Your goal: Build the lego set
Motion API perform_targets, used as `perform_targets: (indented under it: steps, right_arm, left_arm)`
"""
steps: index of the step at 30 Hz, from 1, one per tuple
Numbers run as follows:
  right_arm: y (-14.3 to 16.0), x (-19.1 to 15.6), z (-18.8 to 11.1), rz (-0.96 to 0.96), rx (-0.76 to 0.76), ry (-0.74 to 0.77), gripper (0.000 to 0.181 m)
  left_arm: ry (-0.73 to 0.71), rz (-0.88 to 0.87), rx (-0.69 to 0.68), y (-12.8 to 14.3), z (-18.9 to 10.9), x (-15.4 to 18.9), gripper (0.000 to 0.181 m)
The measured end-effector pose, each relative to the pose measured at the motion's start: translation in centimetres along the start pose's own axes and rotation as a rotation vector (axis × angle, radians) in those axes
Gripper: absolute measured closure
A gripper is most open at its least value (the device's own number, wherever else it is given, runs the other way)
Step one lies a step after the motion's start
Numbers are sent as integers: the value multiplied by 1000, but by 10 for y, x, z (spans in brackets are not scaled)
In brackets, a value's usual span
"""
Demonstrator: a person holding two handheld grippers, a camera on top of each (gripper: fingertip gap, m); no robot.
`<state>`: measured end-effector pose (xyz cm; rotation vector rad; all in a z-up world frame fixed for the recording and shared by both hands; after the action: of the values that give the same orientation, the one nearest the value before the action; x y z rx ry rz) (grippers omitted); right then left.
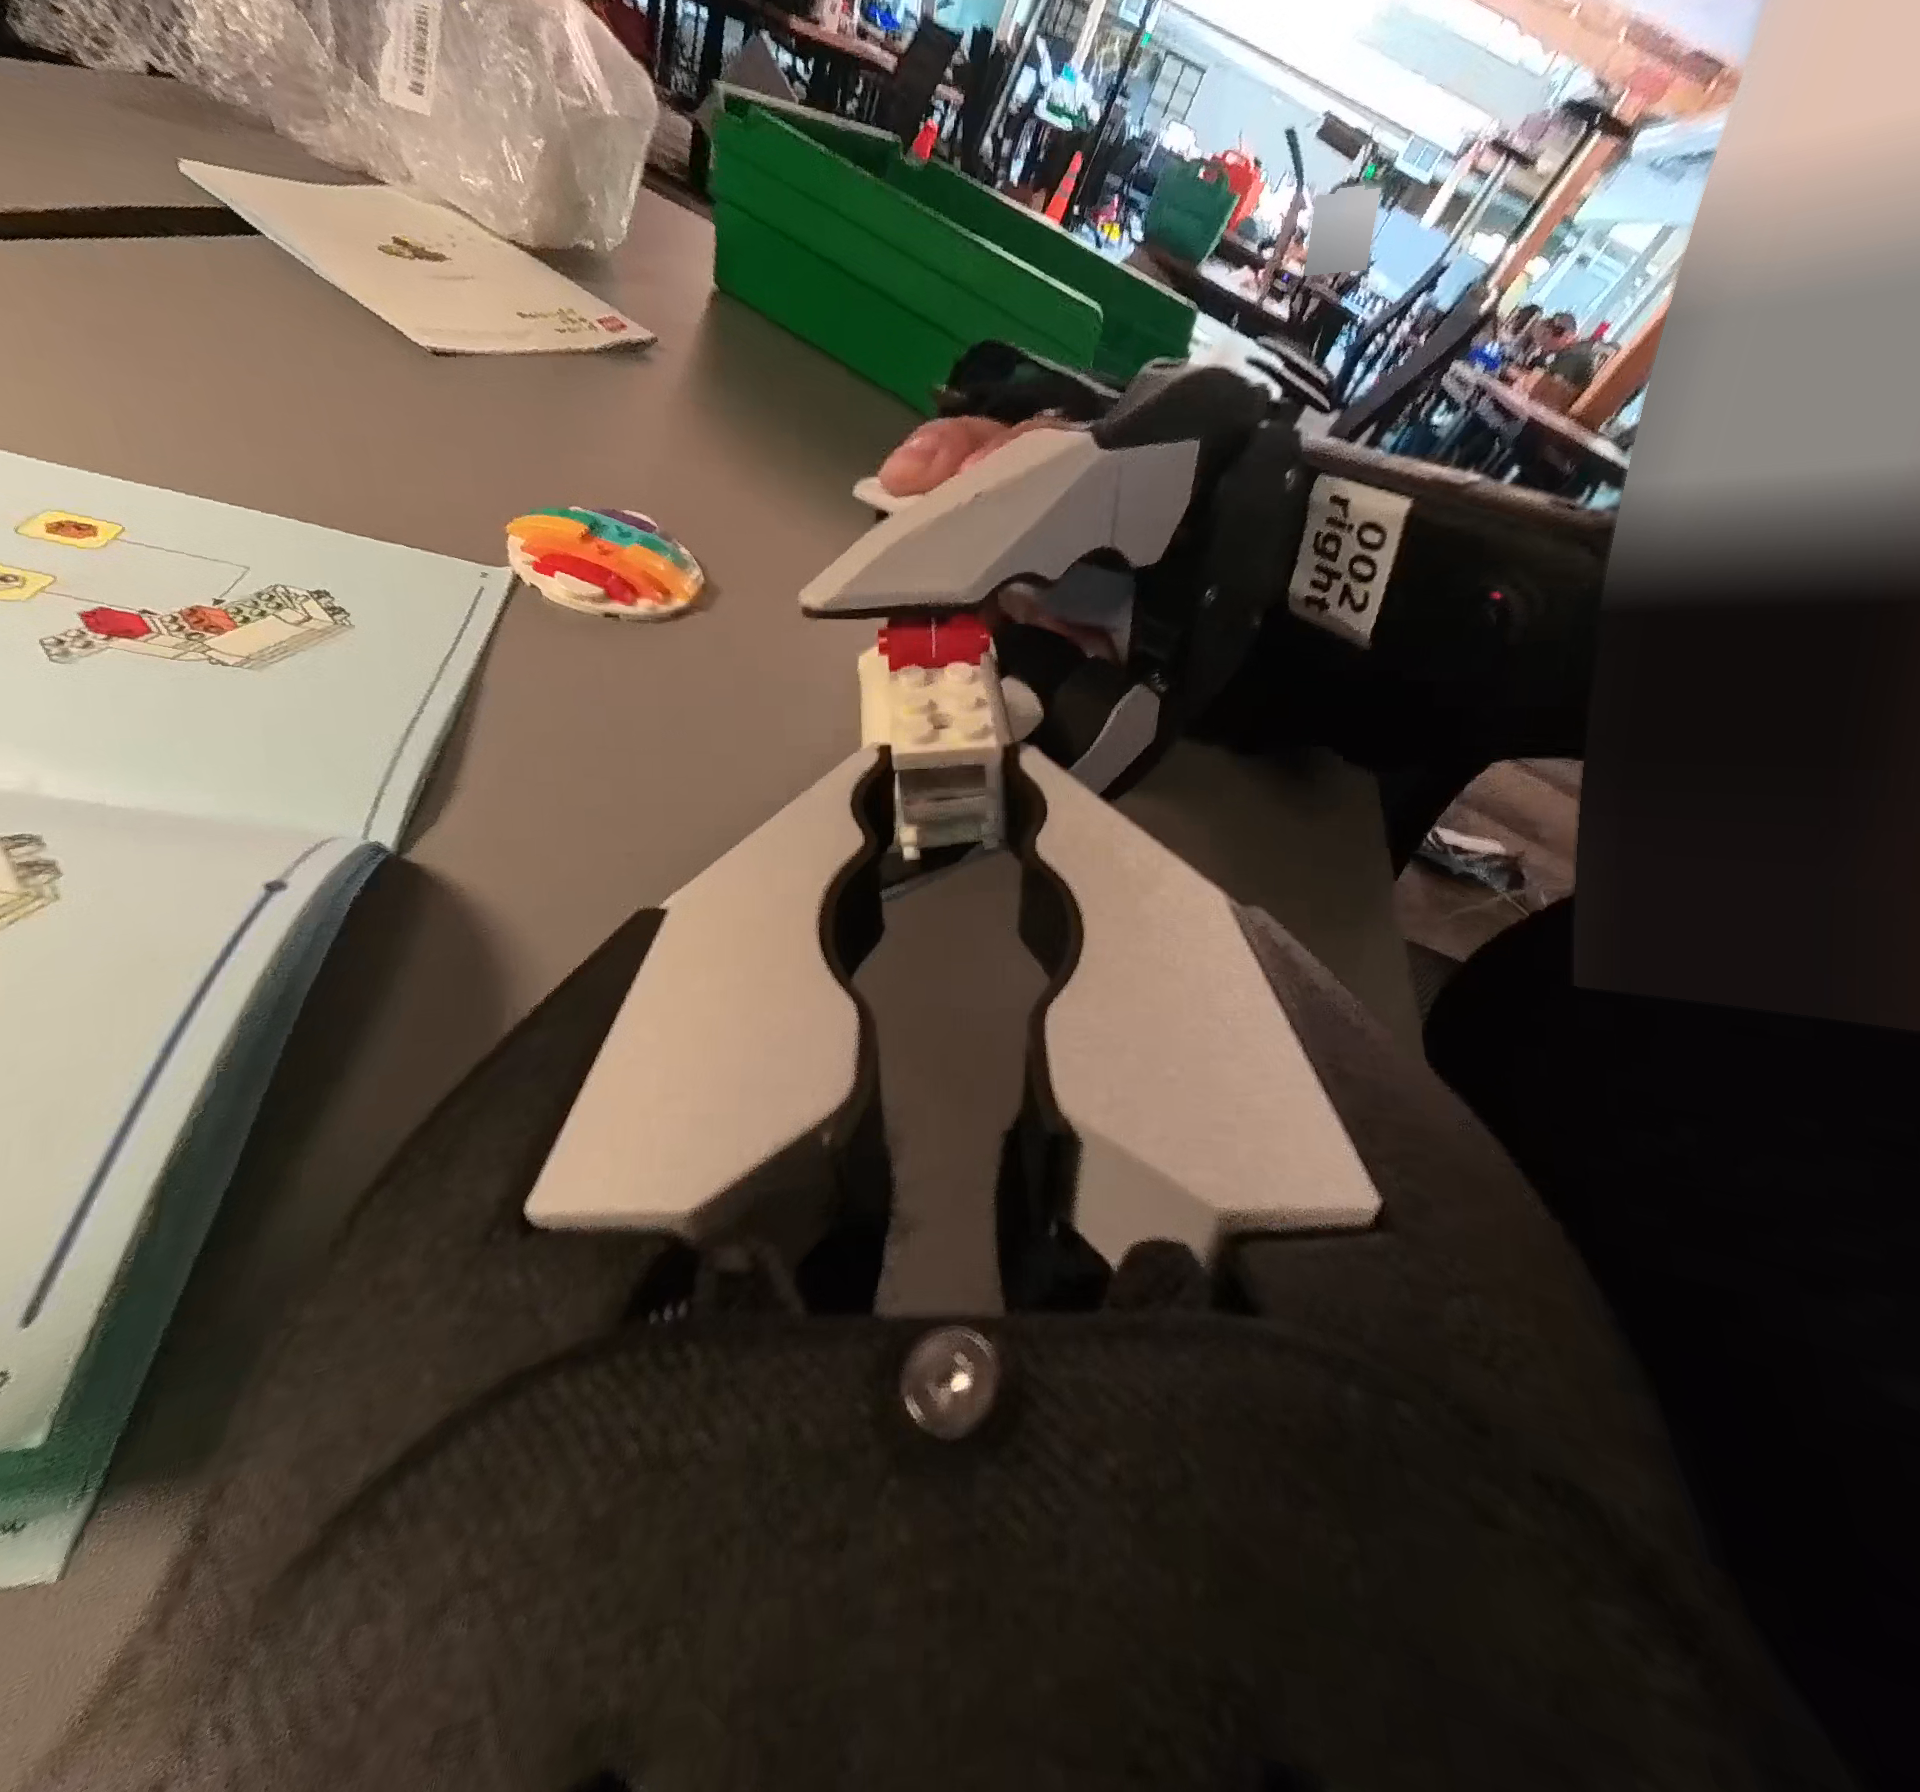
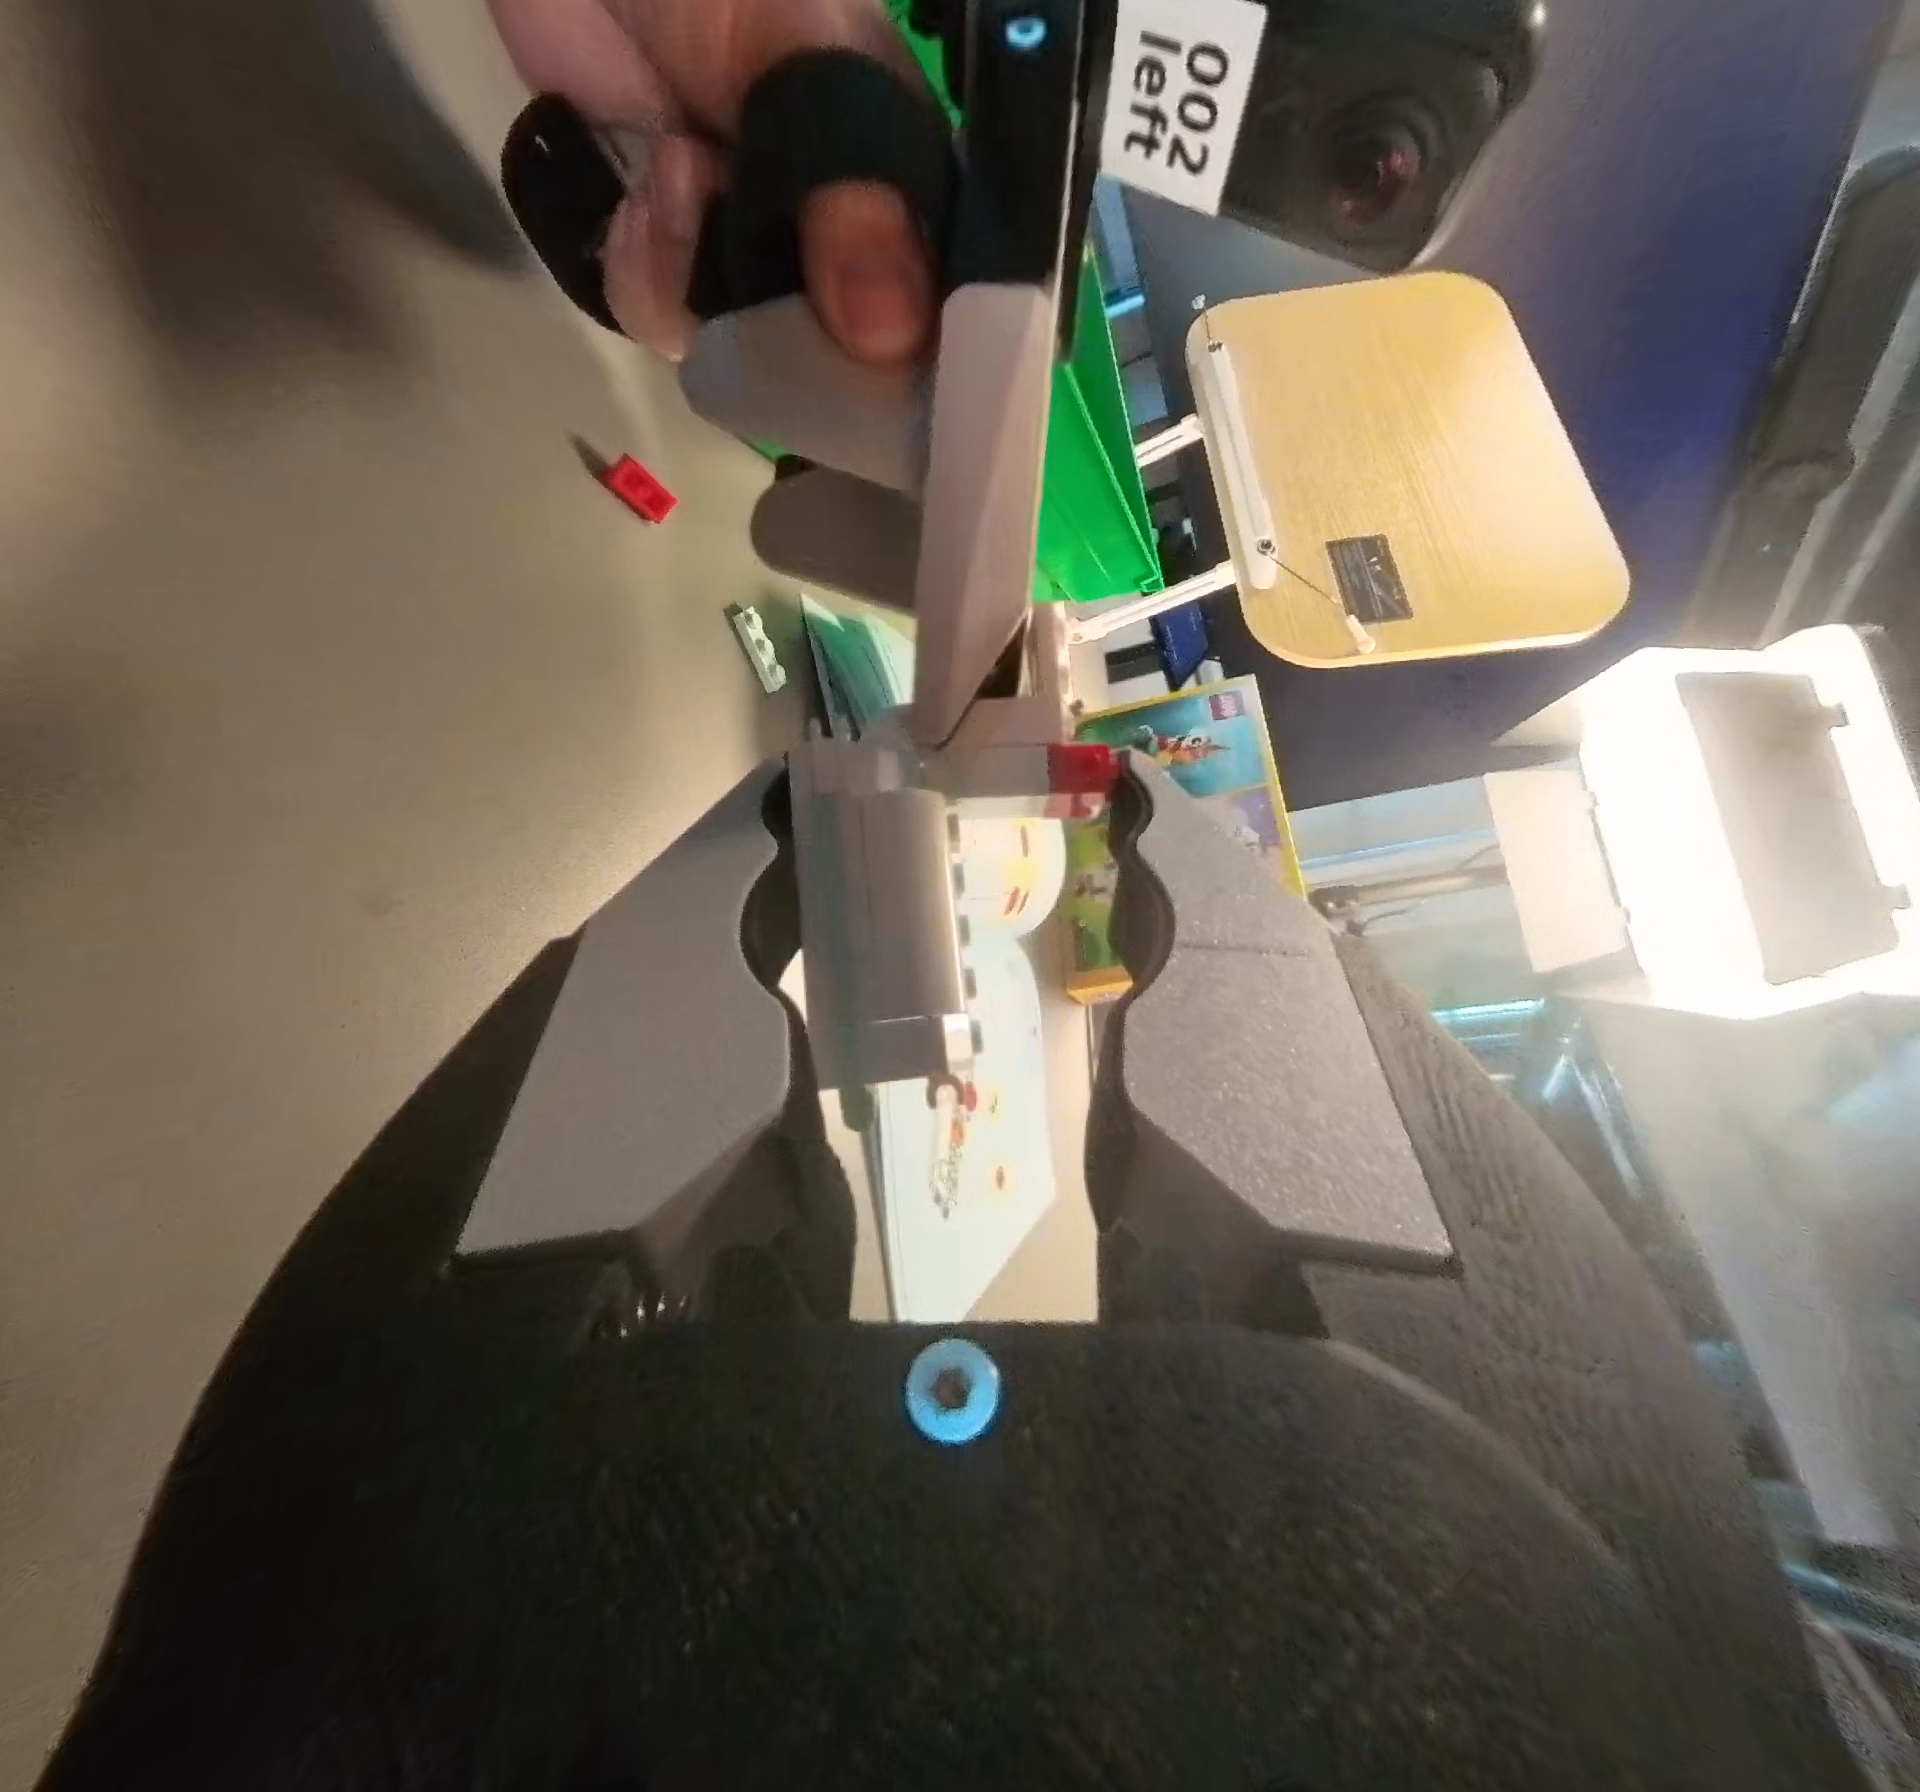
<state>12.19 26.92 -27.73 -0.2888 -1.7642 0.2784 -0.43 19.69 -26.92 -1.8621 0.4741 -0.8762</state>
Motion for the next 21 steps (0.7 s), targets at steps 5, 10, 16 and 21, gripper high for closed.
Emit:
perform_targets:
  steps: [5, 10, 16, 21]
  right_arm:
    - [2, 0, 1, 51, 9, -5, 123]
    - [1, -1, 2, 21, 0, 20, 123]
    - [-1, -2, 2, -62, -23, 42, 123]
    - [-2, -3, 2, -93, -36, 55, 123]
  left_arm:
    - [7, -29, 20, 0, -3, -3, 166]
    - [-20, -3, 9, -2, -4, -1, 167]
    - [-36, 13, -5, -2, -3, 0, 167]
    - [-42, 19, -11, -2, -3, 0, 167]
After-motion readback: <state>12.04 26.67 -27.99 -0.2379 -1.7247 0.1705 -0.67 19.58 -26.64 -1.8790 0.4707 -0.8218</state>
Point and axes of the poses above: each gripper's, where its closed fingertips meet, z out along the fingers, y out of its underside, x = y × z across the jaws, the point moved 9 cm from there along -z, back along the fingers, and after that the axes turned 5 degrees about -x, right-handed, at the moved point
